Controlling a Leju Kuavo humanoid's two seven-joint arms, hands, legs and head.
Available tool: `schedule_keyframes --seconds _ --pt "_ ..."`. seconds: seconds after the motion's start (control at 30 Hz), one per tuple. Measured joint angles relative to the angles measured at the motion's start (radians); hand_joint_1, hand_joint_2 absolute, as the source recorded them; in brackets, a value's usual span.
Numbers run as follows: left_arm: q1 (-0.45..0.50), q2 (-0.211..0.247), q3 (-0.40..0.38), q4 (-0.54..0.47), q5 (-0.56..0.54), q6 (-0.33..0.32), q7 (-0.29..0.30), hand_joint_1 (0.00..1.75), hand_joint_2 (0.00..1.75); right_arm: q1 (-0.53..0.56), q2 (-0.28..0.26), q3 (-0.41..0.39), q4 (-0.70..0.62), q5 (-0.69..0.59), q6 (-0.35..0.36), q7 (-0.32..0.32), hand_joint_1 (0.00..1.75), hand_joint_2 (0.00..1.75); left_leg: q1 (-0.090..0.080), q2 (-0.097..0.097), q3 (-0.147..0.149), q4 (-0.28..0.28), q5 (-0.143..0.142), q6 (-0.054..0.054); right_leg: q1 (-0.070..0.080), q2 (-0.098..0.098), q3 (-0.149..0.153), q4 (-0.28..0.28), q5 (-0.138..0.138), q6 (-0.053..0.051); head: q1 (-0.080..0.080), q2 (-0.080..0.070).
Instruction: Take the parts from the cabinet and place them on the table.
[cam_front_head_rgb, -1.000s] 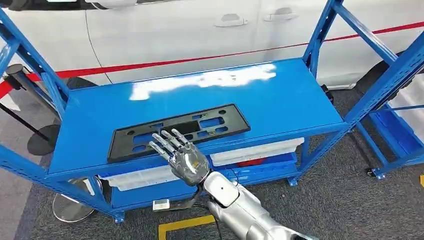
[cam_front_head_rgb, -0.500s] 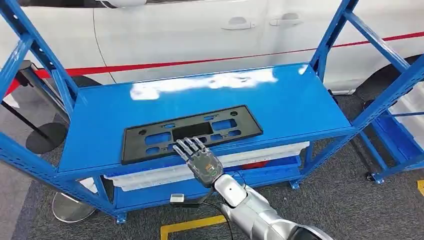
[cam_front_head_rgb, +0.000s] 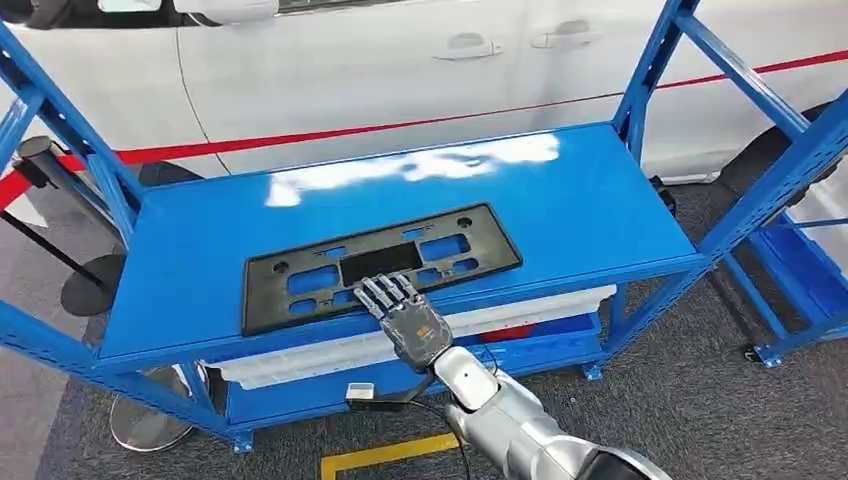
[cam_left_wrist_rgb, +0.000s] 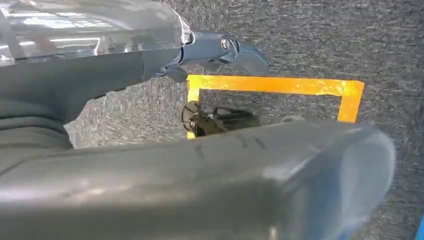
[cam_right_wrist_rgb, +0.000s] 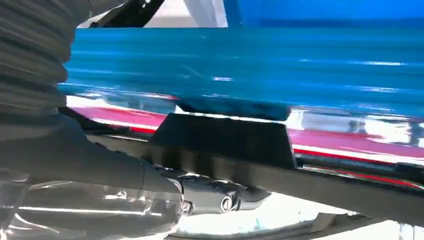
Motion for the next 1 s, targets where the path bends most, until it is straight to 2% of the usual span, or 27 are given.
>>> schedule_keyframes --seconds 0.03,0.1,0.13,0.17,0.2,0.27,0.3,0.33,0.37,0.4,0.43,0.47,0.5,0.53,0.6,0.63,0.67,0.7,0.8,0.87,0.9,0.93,1.0 --pt "0.002 0.000 0.000 0.000 0.000 0.000 0.002 0.00 0.00 0.002 0.001 -0.004 -0.003 -0.004 0.001 -0.007 0.00 1.75 0.000 0.000 0.013 -0.037 0.036 0.000 0.000 0.002 0.004 0.000 -0.003 0.001 0.000 0.000" --pt "0.003 0.002 0.000 0.000 0.001 0.001 0.004 0.00 0.00 0.003 0.004 -0.010 -0.013 -0.012 0.003 -0.013 0.00 1.75 0.000 0.001 0.091 -0.211 0.138 0.005 -0.001 0.005 0.015 0.003 -0.010 0.006 0.000 0.000" --pt "0.002 0.003 0.000 0.000 0.002 0.002 0.004 0.00 0.00 0.002 0.006 -0.013 -0.020 -0.017 0.008 -0.017 0.00 1.75 0.000 0.002 0.127 -0.296 0.169 0.010 0.000 0.005 0.018 0.004 -0.014 0.010 0.000 0.000" --pt "0.001 0.003 0.000 0.001 0.003 0.002 0.005 0.00 0.00 0.002 0.006 -0.018 -0.029 -0.024 0.013 -0.027 0.00 1.75 -0.006 0.001 0.143 -0.319 0.153 0.014 0.009 0.007 0.016 0.011 -0.019 0.017 0.000 0.000" --pt "0.000 0.003 0.000 0.001 0.004 0.003 0.006 0.00 0.00 0.001 0.007 -0.024 -0.041 -0.036 0.018 -0.038 0.00 1.75 -0.006 -0.001 0.138 -0.316 0.156 0.022 0.007 0.007 0.013 0.009 -0.017 0.021 0.000 0.000" --pt "0.000 0.003 0.000 0.001 0.011 0.008 0.006 0.00 0.00 0.001 0.010 -0.032 -0.065 -0.062 0.031 -0.066 0.00 1.75 -0.009 -0.002 0.135 -0.316 0.154 0.030 0.004 0.007 0.012 0.007 -0.015 0.029 0.000 0.000" --pt "0.001 0.003 0.000 0.001 0.015 0.013 0.008 0.00 0.00 -0.001 0.014 -0.032 -0.079 -0.072 0.038 -0.080 0.00 1.75 -0.002 -0.002 0.137 -0.324 0.158 0.039 0.008 0.008 0.013 0.007 -0.018 0.035 0.000 0.000" --pt "0.001 -0.003 0.000 0.001 0.019 0.023 0.008 0.00 0.00 -0.003 0.017 -0.032 -0.095 -0.084 0.040 -0.094 0.00 1.75 0.002 0.002 0.141 -0.330 0.162 0.045 0.003 0.008 0.010 0.021 -0.031 0.040 0.000 0.000" --pt "0.000 -0.003 0.000 0.001 0.024 0.029 0.008 0.00 0.00 -0.009 0.020 -0.032 -0.102 -0.094 0.041 -0.103 0.00 1.75 0.002 0.002 0.141 -0.331 0.162 0.051 0.004 0.005 -0.007 0.054 -0.055 0.045 0.001 0.000" --pt "-0.001 -0.003 0.000 0.001 0.027 0.037 0.008 0.00 0.00 -0.016 0.024 -0.032 -0.108 -0.109 0.043 -0.116 0.00 1.75 0.002 0.002 0.140 -0.331 0.162 0.053 0.000 0.004 -0.054 0.151 -0.108 0.051 0.001 0.000" --pt "0.000 -0.004 0.000 0.001 0.032 0.043 0.008 0.00 0.00 -0.018 0.026 -0.032 -0.108 -0.115 0.045 -0.123 0.00 1.75 0.002 0.002 0.140 -0.331 0.162 0.054 -0.002 0.004 -0.094 0.234 -0.142 0.054 0.000 0.000" --pt "0.001 -0.004 0.000 0.001 0.035 0.045 0.008 0.00 0.00 -0.018 0.027 -0.032 -0.110 -0.121 0.049 -0.126 0.00 1.75 0.002 0.001 0.140 -0.330 0.161 0.054 -0.003 0.004 -0.131 0.308 -0.165 0.056 0.001 0.000" --pt "0.003 -0.004 0.000 0.001 0.036 0.046 0.008 0.00 0.00 -0.018 0.028 -0.032 -0.110 -0.124 0.050 -0.132 0.00 1.75 0.002 0.001 0.140 -0.330 0.161 0.054 -0.004 0.004 -0.153 0.343 -0.165 0.057 0.001 0.000" --pt "0.005 -0.006 0.000 0.001 0.037 0.046 0.008 0.00 0.00 -0.018 0.030 -0.032 -0.110 -0.125 0.050 -0.136 0.00 1.75 0.002 0.000 0.141 -0.330 0.160 0.053 -0.004 0.004 -0.149 0.325 -0.142 0.057 0.001 0.000" --pt "0.005 -0.009 0.000 0.001 0.044 0.050 0.008 0.00 0.00 -0.022 0.035 -0.032 -0.111 -0.133 0.049 -0.142 0.00 1.75 0.002 -0.001 0.143 -0.329 0.159 0.051 -0.004 0.004 -0.116 0.251 -0.092 0.054 0.000 0.000" --pt "0.005 -0.011 0.001 0.001 0.045 0.054 0.006 0.00 0.00 -0.027 0.039 -0.032 -0.111 -0.140 0.048 -0.147 0.00 1.75 0.002 -0.002 0.145 -0.327 0.157 0.048 -0.004 0.004 -0.078 0.171 -0.048 0.051 0.001 0.000" --pt "0.005 -0.014 0.003 0.001 0.047 0.058 0.004 0.00 0.00 -0.036 0.045 -0.032 -0.110 -0.147 0.048 -0.155 0.00 1.75 0.002 -0.002 0.147 -0.325 0.154 0.044 -0.004 0.004 -0.027 0.067 -0.001 0.046 0.001 0.000" --pt "0.005 -0.015 0.006 0.001 0.053 0.061 0.002 0.00 0.00 -0.046 0.050 -0.031 -0.110 -0.156 0.049 -0.159 0.00 1.75 -0.003 -0.002 0.144 -0.322 0.151 0.038 -0.001 0.004 -0.006 0.023 -0.011 0.042 0.000 0.000" --pt "0.006 -0.021 0.016 0.001 0.064 0.066 -0.005 0.00 0.00 -0.063 0.062 -0.030 -0.105 -0.175 0.053 -0.175 0.00 1.75 -0.003 -0.002 0.142 -0.324 0.152 0.022 0.007 0.006 -0.013 0.020 -0.008 0.026 0.000 0.000" --pt "0.007 -0.021 0.017 0.001 0.066 0.067 -0.006 0.00 0.00 -0.076 0.065 -0.029 -0.101 -0.183 0.053 -0.181 0.00 1.75 -0.002 -0.002 0.147 -0.329 0.153 0.013 0.006 0.006 -0.012 0.015 -0.004 0.013 0.000 0.000" --pt "0.007 -0.023 0.018 0.001 0.068 0.070 -0.009 0.00 0.00 -0.086 0.072 -0.028 -0.098 -0.197 0.053 -0.191 0.00 1.75 -0.002 -0.001 0.142 -0.314 0.138 0.007 -0.003 0.003 -0.007 0.008 0.000 0.006 0.000 0.000" --pt "0.008 -0.025 0.019 0.001 0.069 0.071 -0.010 0.00 0.00 -0.092 0.077 -0.027 -0.096 -0.202 0.053 -0.193 0.00 1.75 -0.002 -0.001 0.127 -0.281 0.115 0.005 -0.003 0.004 -0.007 0.008 0.000 0.004 0.000 0.000" --pt "0.008 -0.026 0.024 0.001 0.074 0.074 -0.011 0.00 0.00 -0.115 0.082 -0.020 -0.072 -0.231 0.053 -0.207 0.00 1.75 -0.001 0.000 0.038 -0.095 0.028 0.001 0.003 0.002 -0.008 0.009 -0.001 -0.002 0.000 0.000"
